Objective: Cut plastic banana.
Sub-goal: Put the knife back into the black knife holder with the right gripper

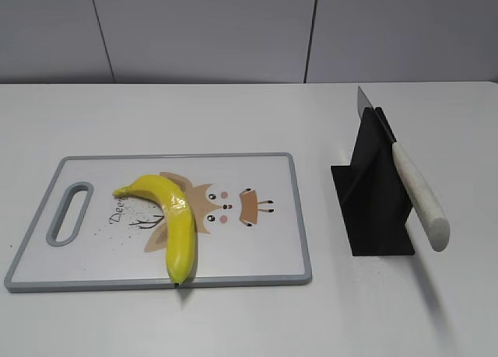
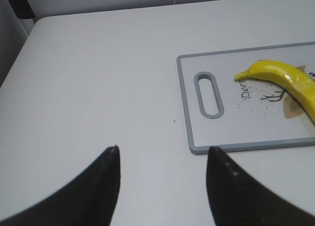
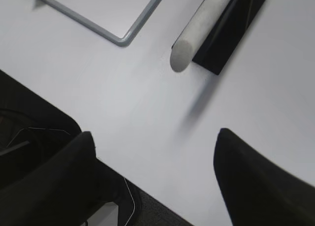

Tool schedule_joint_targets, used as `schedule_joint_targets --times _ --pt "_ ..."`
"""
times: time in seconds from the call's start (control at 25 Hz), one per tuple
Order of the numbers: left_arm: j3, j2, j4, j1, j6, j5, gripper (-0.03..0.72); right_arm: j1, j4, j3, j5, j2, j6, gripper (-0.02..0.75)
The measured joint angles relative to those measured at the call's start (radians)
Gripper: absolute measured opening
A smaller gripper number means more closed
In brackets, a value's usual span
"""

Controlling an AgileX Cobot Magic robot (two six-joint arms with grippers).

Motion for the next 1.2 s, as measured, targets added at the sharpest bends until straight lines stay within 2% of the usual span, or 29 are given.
schedule_joint_targets --times 0.32,1.0,1.08,1.2 --pt "0.0 0.0 0.0 0.0 0.0 0.0 0.543 0.0 0.0 0.075 0.094 -0.207 -0.001 0.589" --pt "0.0 0.0 -0.001 0.001 0.0 -0.001 0.543 -0.002 0.039 0.076 0.101 -0.578 -0.003 0.589" --pt "0.0 0.0 0.0 0.002 0.0 0.0 0.543 -0.012 0.06 0.076 0.101 -0.581 -0.003 0.589" --pt "0.0 0.0 0.0 0.002 0.0 0.0 0.543 -0.074 0.083 0.076 0.101 -0.582 -0.003 0.589"
